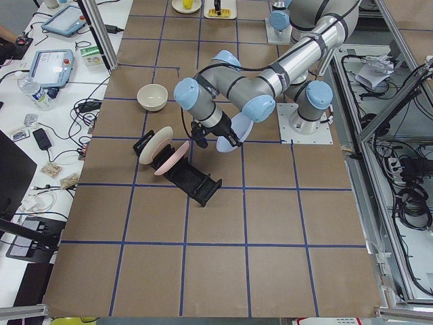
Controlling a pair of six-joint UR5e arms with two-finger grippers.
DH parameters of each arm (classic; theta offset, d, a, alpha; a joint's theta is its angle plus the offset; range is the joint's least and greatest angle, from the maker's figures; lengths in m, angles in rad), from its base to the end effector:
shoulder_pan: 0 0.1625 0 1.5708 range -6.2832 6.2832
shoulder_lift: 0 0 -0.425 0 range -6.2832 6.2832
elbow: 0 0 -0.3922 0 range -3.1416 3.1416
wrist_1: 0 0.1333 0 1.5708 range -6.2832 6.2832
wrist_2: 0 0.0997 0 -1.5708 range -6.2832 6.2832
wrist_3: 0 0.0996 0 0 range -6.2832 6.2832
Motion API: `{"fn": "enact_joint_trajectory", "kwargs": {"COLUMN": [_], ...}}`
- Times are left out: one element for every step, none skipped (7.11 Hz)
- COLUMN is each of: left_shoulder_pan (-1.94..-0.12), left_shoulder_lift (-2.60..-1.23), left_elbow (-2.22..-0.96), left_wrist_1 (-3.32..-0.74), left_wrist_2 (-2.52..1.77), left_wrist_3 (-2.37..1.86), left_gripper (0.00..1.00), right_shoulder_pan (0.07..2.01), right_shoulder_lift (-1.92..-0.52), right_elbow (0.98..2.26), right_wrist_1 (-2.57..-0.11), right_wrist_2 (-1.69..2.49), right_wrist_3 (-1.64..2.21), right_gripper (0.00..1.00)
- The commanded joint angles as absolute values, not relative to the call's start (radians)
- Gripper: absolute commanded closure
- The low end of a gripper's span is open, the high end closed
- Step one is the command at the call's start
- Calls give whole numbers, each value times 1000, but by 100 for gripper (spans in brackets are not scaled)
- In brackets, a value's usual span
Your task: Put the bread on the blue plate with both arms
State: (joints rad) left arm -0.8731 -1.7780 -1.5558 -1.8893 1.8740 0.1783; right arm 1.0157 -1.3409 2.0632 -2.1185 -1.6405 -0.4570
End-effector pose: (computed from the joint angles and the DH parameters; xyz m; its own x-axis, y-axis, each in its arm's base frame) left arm 0.2502 -0.4596 0.3718 -0.9115 -0.3748 -0.1697 -0.4053 0.7468 0.5273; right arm -0.1414 -0.4678 0.2019 -0.9955 0.0933 -0.0151 0.0889 0.9785 0.1862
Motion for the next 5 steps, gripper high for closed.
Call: {"fn": "enact_joint_trajectory", "kwargs": {"left_shoulder_pan": [-1051,-1172,-1281,-1381,-1482], "left_shoulder_lift": [-1782,-1789,-1787,-1802,-1812], "left_elbow": [-1583,-1586,-1594,-1621,-1690], "left_wrist_1": [-1911,-1881,-1849,-1789,-1597], "left_wrist_2": [1562,1469,1377,1248,1170], "left_wrist_3": [158,134,-5,-135,-249], "left_gripper": [100,100,100,100,100], "right_shoulder_pan": [1019,1025,1031,1055,1101], "right_shoulder_lift": [-1397,-1414,-1431,-1428,-1416], "right_elbow": [2042,2007,1929,1817,1718], "right_wrist_1": [-2112,-2067,-1958,-1848,-1794], "right_wrist_2": [-1644,-1644,-1638,-1622,-1600], "right_wrist_3": [-440,-440,-442,-440,-424], "right_gripper": [100,100,100,100,100]}}
